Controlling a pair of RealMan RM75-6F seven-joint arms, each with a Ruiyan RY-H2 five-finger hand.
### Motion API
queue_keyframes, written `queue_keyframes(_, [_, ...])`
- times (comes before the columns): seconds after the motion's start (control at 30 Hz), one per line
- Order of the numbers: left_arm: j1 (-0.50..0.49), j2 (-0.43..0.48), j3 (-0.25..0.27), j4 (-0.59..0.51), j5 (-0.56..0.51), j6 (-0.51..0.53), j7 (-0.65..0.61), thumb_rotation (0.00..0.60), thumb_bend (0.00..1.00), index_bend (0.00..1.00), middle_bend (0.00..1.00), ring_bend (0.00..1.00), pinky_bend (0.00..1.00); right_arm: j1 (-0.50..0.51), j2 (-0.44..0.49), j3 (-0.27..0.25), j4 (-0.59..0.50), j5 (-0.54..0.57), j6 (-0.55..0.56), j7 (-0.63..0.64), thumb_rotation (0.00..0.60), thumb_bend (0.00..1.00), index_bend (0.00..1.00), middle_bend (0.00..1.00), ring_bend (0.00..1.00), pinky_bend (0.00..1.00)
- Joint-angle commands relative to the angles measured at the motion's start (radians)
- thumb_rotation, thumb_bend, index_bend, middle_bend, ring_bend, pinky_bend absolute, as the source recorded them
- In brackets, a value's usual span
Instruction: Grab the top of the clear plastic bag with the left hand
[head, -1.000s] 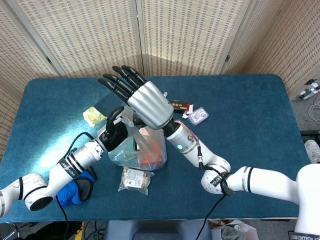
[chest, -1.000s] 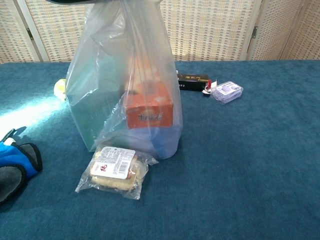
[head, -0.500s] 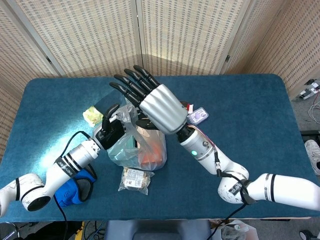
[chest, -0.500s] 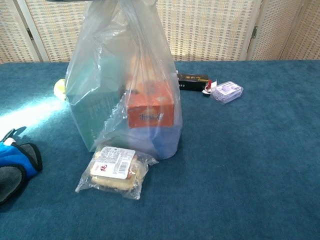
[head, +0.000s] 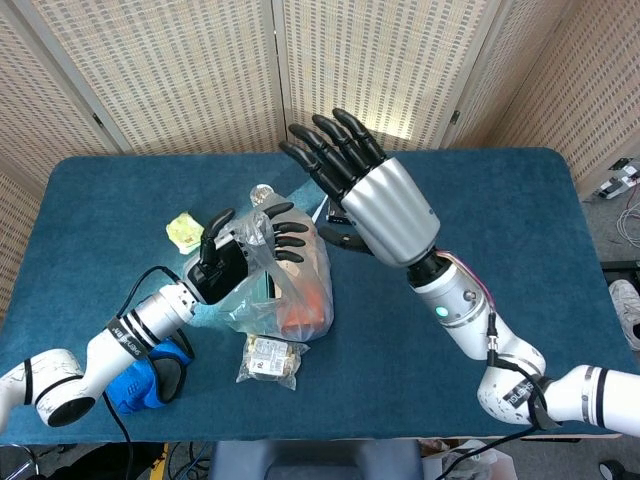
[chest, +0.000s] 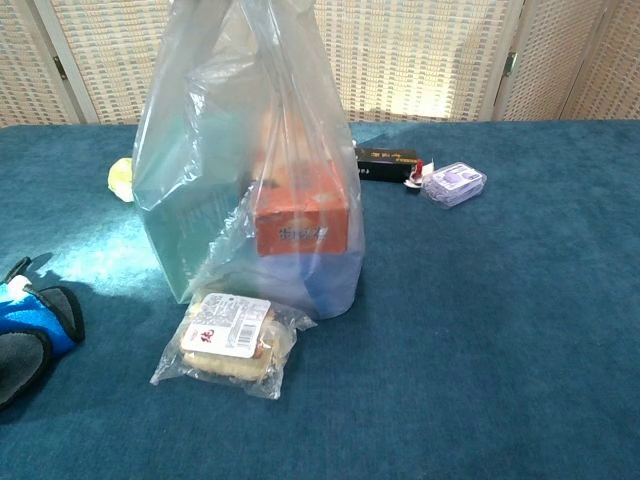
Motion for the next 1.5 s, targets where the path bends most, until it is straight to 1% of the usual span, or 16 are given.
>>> queue_keyframes(0.03, [-0.003,-0.005,-0.014,-0.007,-0.022,-0.001,-0.021,0.056,0.28,0.09,0.20,0.23,0.26,-0.019,0.021,0.002,-0.012,0.000,0.011,0.000,0.600,0.00,0.00,0.05,0.00,0.05])
queue_keyframes(0.13, [-0.001,-0.005,-0.027,-0.021,-0.047,-0.007,-0.039,0.119,0.28,0.09,0.20,0.23,0.26,-0.038,0.040,-0.001,-0.020,-0.001,0.017,-0.004,0.600,0.00,0.00,0.05,0.00,0.05])
queue_keyframes(0.2, [0.000,0.000,-0.036,-0.032,-0.055,-0.014,-0.063,0.206,0.28,0.09,0.21,0.23,0.26,-0.047,0.048,-0.003,-0.023,0.000,0.019,-0.004,0.600,0.00,0.00,0.05,0.00,0.05])
queue_keyframes(0.33, [0.005,0.017,-0.058,-0.058,-0.051,-0.025,-0.137,0.325,0.28,0.10,0.21,0.23,0.31,-0.063,0.061,-0.008,-0.023,0.000,0.023,-0.003,0.600,0.00,0.00,0.05,0.00,0.05])
queue_keyframes(0.37, [0.006,0.021,-0.062,-0.060,-0.044,-0.027,-0.147,0.377,0.28,0.10,0.21,0.24,0.33,-0.068,0.064,-0.010,-0.022,-0.001,0.024,-0.001,0.600,0.00,0.00,0.05,0.00,0.05])
queue_keyframes(0.43, [0.006,0.026,-0.069,-0.065,-0.049,-0.030,-0.155,0.515,0.28,0.10,0.23,0.26,0.37,-0.075,0.067,-0.012,-0.022,-0.003,0.026,0.002,0.600,0.00,0.00,0.05,0.00,0.05])
queue_keyframes(0.47, [0.006,0.029,-0.075,-0.071,-0.060,-0.033,-0.156,0.566,0.28,0.11,0.25,0.27,0.40,-0.081,0.071,-0.016,-0.026,-0.008,0.030,-0.001,0.600,0.00,0.00,0.05,0.00,0.05])
queue_keyframes(0.5, [0.006,0.031,-0.079,-0.075,-0.070,-0.035,-0.154,0.596,0.28,0.12,0.27,0.29,0.43,-0.086,0.074,-0.017,-0.028,-0.009,0.033,-0.002,0.600,0.00,0.00,0.05,0.00,0.05])
queue_keyframes(0.6, [0.007,0.036,-0.093,-0.087,-0.129,-0.043,-0.111,0.600,0.28,0.22,0.36,0.39,0.54,-0.102,0.084,-0.021,-0.032,-0.015,0.042,-0.001,0.600,0.00,0.00,0.05,0.00,0.05])
queue_keyframes(0.67, [0.006,0.040,-0.104,-0.097,-0.179,-0.051,-0.071,0.600,0.29,0.26,0.39,0.43,0.59,-0.115,0.094,-0.024,-0.036,-0.022,0.050,0.002,0.600,0.00,0.00,0.05,0.00,0.05])
queue_keyframes(0.8, [0.007,0.051,-0.123,-0.121,-0.280,-0.067,0.013,0.600,0.37,0.32,0.46,0.52,0.72,-0.141,0.113,-0.032,-0.044,-0.034,0.064,0.001,0.600,0.00,0.00,0.05,0.00,0.05])
queue_keyframes(0.9, [0.013,0.059,-0.139,-0.138,-0.338,-0.072,0.069,0.600,0.43,0.34,0.49,0.56,0.80,-0.162,0.125,-0.035,-0.050,-0.040,0.078,0.012,0.600,0.00,0.00,0.05,0.00,0.05])
queue_keyframes(1.03, [0.029,0.071,-0.162,-0.161,-0.393,-0.075,0.126,0.600,0.47,0.36,0.54,0.60,0.83,-0.189,0.142,-0.041,-0.054,-0.052,0.097,0.017,0.600,0.00,0.00,0.05,0.00,0.05])
queue_keyframes(1.2, [0.061,0.089,-0.194,-0.194,-0.433,-0.075,0.178,0.600,0.47,0.42,0.64,0.70,0.88,-0.222,0.160,-0.052,-0.055,-0.065,0.112,0.030,0.600,0.00,0.00,0.05,0.00,0.05])
queue_keyframes(1.37, [0.084,0.099,-0.232,-0.213,-0.456,-0.074,0.225,0.600,0.47,0.43,0.66,0.73,0.89,-0.257,0.171,-0.070,-0.053,-0.091,0.130,0.050,0.600,0.00,0.00,0.05,0.00,0.05])
queue_keyframes(1.5, [0.095,0.111,-0.260,-0.218,-0.483,-0.071,0.272,0.600,0.48,0.45,0.71,0.78,0.91,-0.291,0.176,-0.092,-0.051,-0.120,0.151,0.066,0.600,0.00,0.00,0.05,0.00,0.05])
